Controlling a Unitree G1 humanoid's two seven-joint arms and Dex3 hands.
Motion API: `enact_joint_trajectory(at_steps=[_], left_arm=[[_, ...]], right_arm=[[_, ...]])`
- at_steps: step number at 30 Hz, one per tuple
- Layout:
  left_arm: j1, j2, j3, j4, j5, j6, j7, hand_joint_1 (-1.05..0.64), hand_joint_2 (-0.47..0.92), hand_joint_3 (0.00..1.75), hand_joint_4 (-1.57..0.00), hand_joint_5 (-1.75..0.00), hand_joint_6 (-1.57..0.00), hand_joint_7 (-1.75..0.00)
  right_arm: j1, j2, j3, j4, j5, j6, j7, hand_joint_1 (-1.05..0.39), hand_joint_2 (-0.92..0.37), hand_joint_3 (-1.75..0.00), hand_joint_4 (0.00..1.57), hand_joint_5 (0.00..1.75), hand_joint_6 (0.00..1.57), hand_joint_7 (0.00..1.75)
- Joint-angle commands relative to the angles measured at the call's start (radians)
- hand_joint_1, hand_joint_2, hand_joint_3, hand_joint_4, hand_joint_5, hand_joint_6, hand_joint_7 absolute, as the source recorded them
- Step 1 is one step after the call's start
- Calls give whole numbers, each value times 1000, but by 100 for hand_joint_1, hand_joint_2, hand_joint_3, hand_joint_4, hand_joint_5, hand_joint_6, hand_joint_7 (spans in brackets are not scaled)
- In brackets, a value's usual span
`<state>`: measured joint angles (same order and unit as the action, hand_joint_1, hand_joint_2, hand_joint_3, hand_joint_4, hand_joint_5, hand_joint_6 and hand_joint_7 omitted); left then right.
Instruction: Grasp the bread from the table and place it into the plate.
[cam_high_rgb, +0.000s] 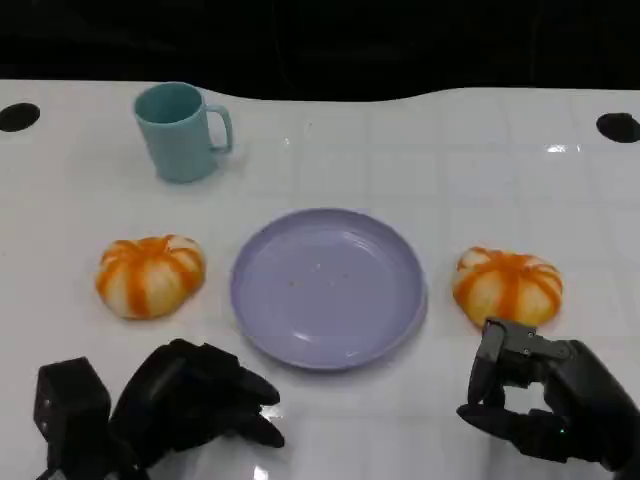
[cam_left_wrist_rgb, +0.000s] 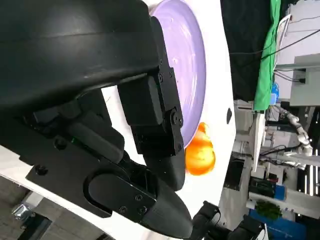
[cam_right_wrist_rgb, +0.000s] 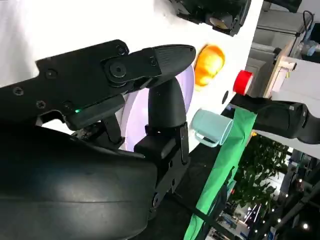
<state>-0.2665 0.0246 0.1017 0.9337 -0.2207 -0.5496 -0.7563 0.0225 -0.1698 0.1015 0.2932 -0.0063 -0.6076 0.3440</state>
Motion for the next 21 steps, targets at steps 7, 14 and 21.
enact_joint_trajectory(at_steps=[7,14,21], left_arm=[[-1,10,4,4,-5,-5,-9,-105,79,0,-156,-21,-155,0],[-1,11,2,-2,-4,3,-8,-105,79,0,-157,-21,-155,0],[-2,9,3,-5,-10,18,-11,-105,78,0,-157,-21,-155,0]], right_arm=[[-10,-17,-33,-64,21,17,-13,-47,-92,-8,57,170,49,137],[-34,-63,-61,-117,-82,40,-57,-49,-92,-5,49,109,51,61],[-50,-113,-74,-191,-192,101,-107,-47,-92,-3,35,71,53,10]])
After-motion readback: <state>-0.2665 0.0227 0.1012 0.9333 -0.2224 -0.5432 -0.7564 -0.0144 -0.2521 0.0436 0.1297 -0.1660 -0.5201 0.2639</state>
